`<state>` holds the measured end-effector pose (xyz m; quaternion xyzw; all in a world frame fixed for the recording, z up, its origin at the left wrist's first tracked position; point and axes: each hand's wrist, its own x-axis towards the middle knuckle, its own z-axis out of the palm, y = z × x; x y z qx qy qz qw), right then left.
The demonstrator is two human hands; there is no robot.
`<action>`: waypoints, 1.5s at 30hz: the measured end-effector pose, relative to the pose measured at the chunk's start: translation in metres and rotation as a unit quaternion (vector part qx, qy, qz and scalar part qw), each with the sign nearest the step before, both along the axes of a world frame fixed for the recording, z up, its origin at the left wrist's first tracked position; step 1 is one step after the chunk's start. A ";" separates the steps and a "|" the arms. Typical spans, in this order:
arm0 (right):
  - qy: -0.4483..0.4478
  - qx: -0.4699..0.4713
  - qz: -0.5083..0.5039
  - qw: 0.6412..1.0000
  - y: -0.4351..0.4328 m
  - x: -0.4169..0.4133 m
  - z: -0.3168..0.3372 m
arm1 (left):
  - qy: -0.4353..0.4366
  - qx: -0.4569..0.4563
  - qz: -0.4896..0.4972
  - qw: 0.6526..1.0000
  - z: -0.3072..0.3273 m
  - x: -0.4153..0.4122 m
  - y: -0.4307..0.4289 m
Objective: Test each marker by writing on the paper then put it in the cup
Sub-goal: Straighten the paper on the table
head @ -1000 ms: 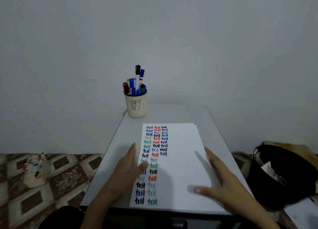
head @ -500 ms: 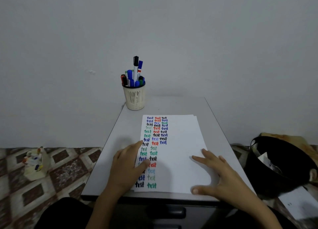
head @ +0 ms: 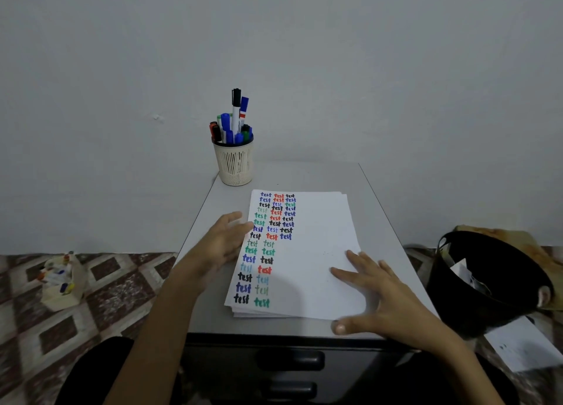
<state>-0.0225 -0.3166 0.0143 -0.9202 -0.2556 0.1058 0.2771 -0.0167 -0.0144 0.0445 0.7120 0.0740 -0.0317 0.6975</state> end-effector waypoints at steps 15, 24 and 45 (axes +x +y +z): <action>-0.010 -0.010 0.005 1.000 0.000 -0.001 0.000 | 0.046 -0.062 -0.042 0.996 0.002 0.019 -0.008; 0.106 0.373 -0.167 0.906 0.011 0.019 0.013 | -0.042 0.037 0.025 0.998 -0.008 0.021 -0.016; -0.085 0.514 -0.139 0.842 0.070 0.069 0.105 | -0.316 -0.053 0.089 0.943 0.054 0.026 -0.006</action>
